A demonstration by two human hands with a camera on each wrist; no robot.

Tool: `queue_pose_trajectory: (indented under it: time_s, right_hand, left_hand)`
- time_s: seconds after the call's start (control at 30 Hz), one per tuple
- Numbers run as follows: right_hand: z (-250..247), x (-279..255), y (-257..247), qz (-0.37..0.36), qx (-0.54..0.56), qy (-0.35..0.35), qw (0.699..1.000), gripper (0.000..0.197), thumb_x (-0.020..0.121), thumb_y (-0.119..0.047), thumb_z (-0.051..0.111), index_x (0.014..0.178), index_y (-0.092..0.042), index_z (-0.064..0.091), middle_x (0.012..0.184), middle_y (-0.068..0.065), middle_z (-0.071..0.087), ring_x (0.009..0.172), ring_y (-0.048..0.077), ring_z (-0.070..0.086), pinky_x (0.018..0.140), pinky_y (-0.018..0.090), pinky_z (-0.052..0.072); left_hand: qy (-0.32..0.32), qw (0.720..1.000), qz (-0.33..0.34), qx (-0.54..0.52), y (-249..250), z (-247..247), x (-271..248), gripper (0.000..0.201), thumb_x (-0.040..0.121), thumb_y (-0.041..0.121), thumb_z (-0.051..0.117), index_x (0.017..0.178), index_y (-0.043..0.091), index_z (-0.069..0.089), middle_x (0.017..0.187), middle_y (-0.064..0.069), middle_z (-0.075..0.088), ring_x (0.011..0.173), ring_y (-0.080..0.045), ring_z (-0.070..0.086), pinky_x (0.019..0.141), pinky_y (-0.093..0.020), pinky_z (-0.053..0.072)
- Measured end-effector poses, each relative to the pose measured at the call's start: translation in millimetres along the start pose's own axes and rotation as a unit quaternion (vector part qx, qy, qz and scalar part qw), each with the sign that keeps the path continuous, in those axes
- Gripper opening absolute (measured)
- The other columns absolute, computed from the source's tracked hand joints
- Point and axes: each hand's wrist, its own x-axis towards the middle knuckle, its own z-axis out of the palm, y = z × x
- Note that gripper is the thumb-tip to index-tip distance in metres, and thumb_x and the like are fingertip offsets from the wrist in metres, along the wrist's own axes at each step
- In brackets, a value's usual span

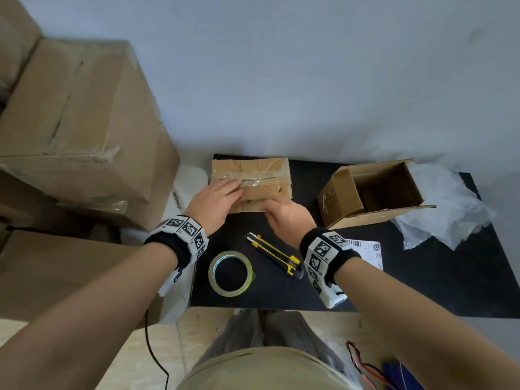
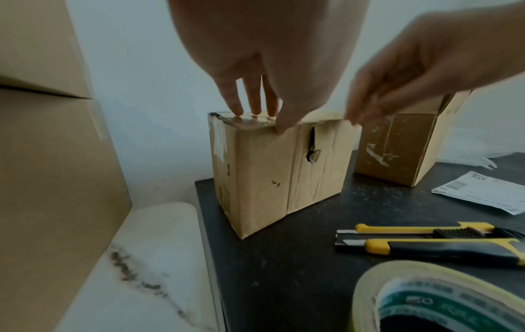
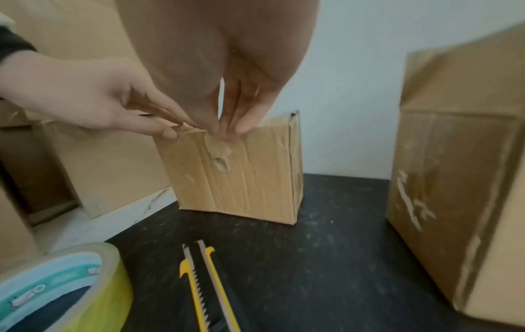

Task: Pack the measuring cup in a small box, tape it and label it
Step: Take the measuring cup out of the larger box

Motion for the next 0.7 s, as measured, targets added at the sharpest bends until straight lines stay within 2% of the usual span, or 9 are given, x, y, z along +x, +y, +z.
queue_pose_trajectory:
  time_s: [0.07, 0.13, 0.2, 0.27, 0.37, 0.47, 0.53, 0.63, 0.7]
  right_hand:
    - [-3.6, 8.5, -3.5, -0.039, -0.043, 0.050, 0.997, 0.027, 0.083, -0.004, 0.062, 0.110, -0.006, 0.063, 0.111, 0.012, 0.061, 0.091, 0.031, 0.061, 0.073, 0.039, 0.053]
    - [-6.9, 16.6, -1.8, -0.032, -0.056, 0.039, 0.997, 0.042, 0.081, -0.002, 0.064, 0.122, -0.008, 0.058, 0.127, 0.013, 0.056, 0.110, 0.032, 0.057, 0.090, 0.042, 0.048]
    - [-9.6, 20.4, 1.8, -0.010, -0.078, -0.011, 0.997, 0.055, 0.086, -0.008, 0.061, 0.138, -0.013, 0.043, 0.144, 0.008, 0.041, 0.130, 0.027, 0.043, 0.108, 0.039, 0.034]
    - [-10.7, 21.3, 5.5, -0.008, -0.093, -0.047, 0.994, 0.061, 0.089, -0.009, 0.057, 0.144, -0.016, 0.032, 0.151, 0.005, 0.031, 0.136, 0.023, 0.034, 0.112, 0.037, 0.027]
    - [-15.3, 23.5, 10.1, -0.011, -0.104, -0.080, 0.991, 0.066, 0.088, -0.002, 0.055, 0.146, -0.018, 0.027, 0.154, 0.003, 0.026, 0.139, 0.022, 0.030, 0.113, 0.035, 0.024]
    - [-23.8, 25.7, 18.7, 0.001, -0.108, -0.106, 0.988, 0.069, 0.087, 0.001, 0.054, 0.147, -0.019, 0.027, 0.154, 0.002, 0.025, 0.140, 0.021, 0.027, 0.114, 0.035, 0.024]
    - [-28.0, 27.5, 23.3, 0.008, -0.104, -0.118, 0.988, 0.064, 0.088, -0.002, 0.053, 0.145, -0.019, 0.030, 0.152, 0.001, 0.029, 0.137, 0.022, 0.032, 0.113, 0.035, 0.027]
    - [-38.6, 34.3, 23.4, 0.012, -0.084, -0.082, 0.993, 0.036, 0.096, -0.022, 0.046, 0.131, -0.018, 0.048, 0.134, 0.004, 0.050, 0.120, 0.025, 0.051, 0.098, 0.036, 0.043]
    - [-50.1, 46.1, 24.3, 0.021, -0.080, -0.025, 0.996, 0.032, 0.096, -0.028, 0.044, 0.124, -0.014, 0.053, 0.122, 0.006, 0.056, 0.110, 0.026, 0.055, 0.089, 0.036, 0.046]
  left_hand:
    - [0.000, 1.000, 0.012, 0.016, 2.3, 0.3, -2.7, 0.053, 0.063, -0.008, 0.075, 0.114, 0.006, 0.066, 0.128, -0.010, 0.060, 0.118, -0.028, 0.057, 0.095, -0.043, 0.047]
    - [0.002, 1.000, 0.017, 0.026, 3.2, 0.2, -1.4, 0.061, 0.055, -0.008, 0.079, 0.112, 0.006, 0.067, 0.123, -0.010, 0.063, 0.113, -0.027, 0.061, 0.090, -0.040, 0.050]
    - [-0.023, 1.000, -0.001, 0.009, 4.3, 0.1, 0.4, 0.061, 0.071, -0.007, 0.068, 0.129, 0.009, 0.055, 0.138, -0.008, 0.051, 0.128, -0.024, 0.048, 0.105, -0.036, 0.038]
    - [-0.056, 0.998, -0.022, -0.001, 3.6, 2.4, 1.4, 0.061, 0.086, -0.005, 0.053, 0.142, 0.014, 0.037, 0.151, -0.002, 0.033, 0.140, -0.019, 0.029, 0.115, -0.031, 0.021]
    - [-0.072, 0.996, -0.046, -0.007, 5.2, 4.3, 5.3, 0.063, 0.090, -0.002, 0.047, 0.146, 0.018, 0.028, 0.154, 0.003, 0.026, 0.142, -0.014, 0.021, 0.116, -0.027, 0.016]
    - [-0.074, 0.996, -0.047, -0.019, 12.6, 0.4, 13.7, 0.063, 0.090, -0.003, 0.047, 0.146, 0.019, 0.027, 0.154, 0.003, 0.026, 0.142, -0.015, 0.021, 0.115, -0.027, 0.016]
    - [-0.069, 0.996, -0.047, -0.026, 18.7, -2.2, 20.5, 0.062, 0.090, -0.003, 0.046, 0.146, 0.019, 0.030, 0.153, 0.003, 0.028, 0.142, -0.015, 0.022, 0.114, -0.026, 0.018]
    - [-0.057, 0.997, -0.048, -0.032, 24.4, -4.6, 26.4, 0.057, 0.092, 0.000, 0.044, 0.144, 0.022, 0.033, 0.152, 0.005, 0.030, 0.140, -0.014, 0.025, 0.113, -0.025, 0.020]
    - [-0.059, 0.996, -0.053, -0.040, 25.1, -5.0, 26.0, 0.056, 0.093, 0.000, 0.042, 0.144, 0.021, 0.033, 0.152, 0.003, 0.031, 0.140, -0.015, 0.025, 0.112, -0.026, 0.021]
